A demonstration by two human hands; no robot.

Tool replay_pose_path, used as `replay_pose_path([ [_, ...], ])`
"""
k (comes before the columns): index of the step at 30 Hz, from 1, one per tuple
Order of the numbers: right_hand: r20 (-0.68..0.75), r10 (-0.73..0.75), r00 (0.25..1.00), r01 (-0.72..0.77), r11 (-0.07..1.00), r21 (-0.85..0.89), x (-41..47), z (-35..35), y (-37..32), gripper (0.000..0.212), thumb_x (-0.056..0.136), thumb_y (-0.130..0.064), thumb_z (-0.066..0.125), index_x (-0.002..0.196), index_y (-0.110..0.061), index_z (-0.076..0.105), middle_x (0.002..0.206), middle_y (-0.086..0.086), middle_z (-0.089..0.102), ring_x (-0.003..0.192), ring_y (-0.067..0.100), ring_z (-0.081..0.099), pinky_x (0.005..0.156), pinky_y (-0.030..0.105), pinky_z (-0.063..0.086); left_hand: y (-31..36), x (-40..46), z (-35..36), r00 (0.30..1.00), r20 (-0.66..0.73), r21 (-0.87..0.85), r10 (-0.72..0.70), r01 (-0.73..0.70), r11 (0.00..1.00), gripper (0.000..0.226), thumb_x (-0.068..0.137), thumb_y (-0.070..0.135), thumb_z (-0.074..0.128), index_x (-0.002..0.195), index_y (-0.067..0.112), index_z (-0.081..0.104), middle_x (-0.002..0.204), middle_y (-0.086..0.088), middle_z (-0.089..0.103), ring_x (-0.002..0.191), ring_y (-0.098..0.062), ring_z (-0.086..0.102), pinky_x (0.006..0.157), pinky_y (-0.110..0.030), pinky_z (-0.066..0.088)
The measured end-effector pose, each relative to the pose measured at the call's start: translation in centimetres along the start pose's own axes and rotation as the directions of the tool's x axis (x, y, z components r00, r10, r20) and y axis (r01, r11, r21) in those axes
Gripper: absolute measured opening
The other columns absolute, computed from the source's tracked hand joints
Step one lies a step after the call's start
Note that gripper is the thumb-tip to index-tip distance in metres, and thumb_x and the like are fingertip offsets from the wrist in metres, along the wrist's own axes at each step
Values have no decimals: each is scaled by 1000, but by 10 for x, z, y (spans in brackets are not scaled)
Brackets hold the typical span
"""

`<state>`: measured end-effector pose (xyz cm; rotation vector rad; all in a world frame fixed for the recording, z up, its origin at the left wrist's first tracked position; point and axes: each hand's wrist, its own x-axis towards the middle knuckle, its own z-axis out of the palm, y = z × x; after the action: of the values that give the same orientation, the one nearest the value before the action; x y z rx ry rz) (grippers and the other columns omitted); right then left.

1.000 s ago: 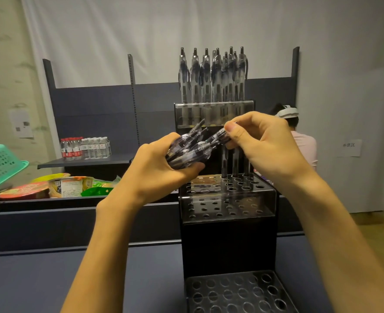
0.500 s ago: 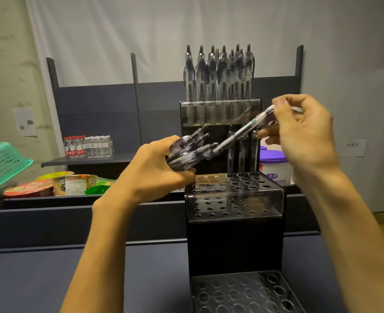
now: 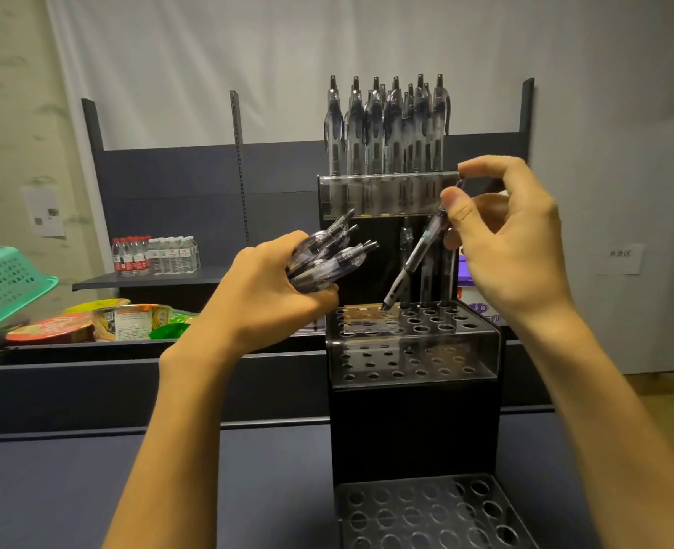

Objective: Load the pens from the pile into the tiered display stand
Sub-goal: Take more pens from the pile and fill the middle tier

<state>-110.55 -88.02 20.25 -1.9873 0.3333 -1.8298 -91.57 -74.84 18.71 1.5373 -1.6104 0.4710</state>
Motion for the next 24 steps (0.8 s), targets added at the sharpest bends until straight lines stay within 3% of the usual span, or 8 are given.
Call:
replay_pose_path([
  [5,-24,-117,993,114,989,-97,-5,6,-4,25,92,-27,64,112,-16,54,75,-14,63,69,-1,62,59,5,45,1,0,1,1000,-3,0,-4,4,1000,27,71,34,66,93,20,60,76,10,63,66,-9,60,61,-33,53],
  [13,96,-182,979,195,968,-160,-7,11,-5,40,91,-20,66,129,-21,55,88,-13,60,73,-5,59,66,1,47,1,0,0,1000,-9,17,-6,6,1000,27,70,36,65,91,21,58,75,11,61,65,-7,58,59,-31,53],
  [20,135,-227,965,249,952,-177,-11,19,-6,46,90,-17,67,134,-24,56,89,-11,64,68,3,60,72,18,56,0,0,1,1000,-3,16,-6,6,1000,28,71,36,65,93,21,58,77,11,62,66,-7,59,58,-27,52],
  [24,233,-196,952,251,939,-235,-13,25,-3,48,91,-18,64,137,-25,53,93,-5,68,71,5,57,80,38,58,0,0,1,1000,-9,19,-7,7,1000,29,71,35,66,94,19,59,77,10,62,67,-8,60,59,-30,53],
])
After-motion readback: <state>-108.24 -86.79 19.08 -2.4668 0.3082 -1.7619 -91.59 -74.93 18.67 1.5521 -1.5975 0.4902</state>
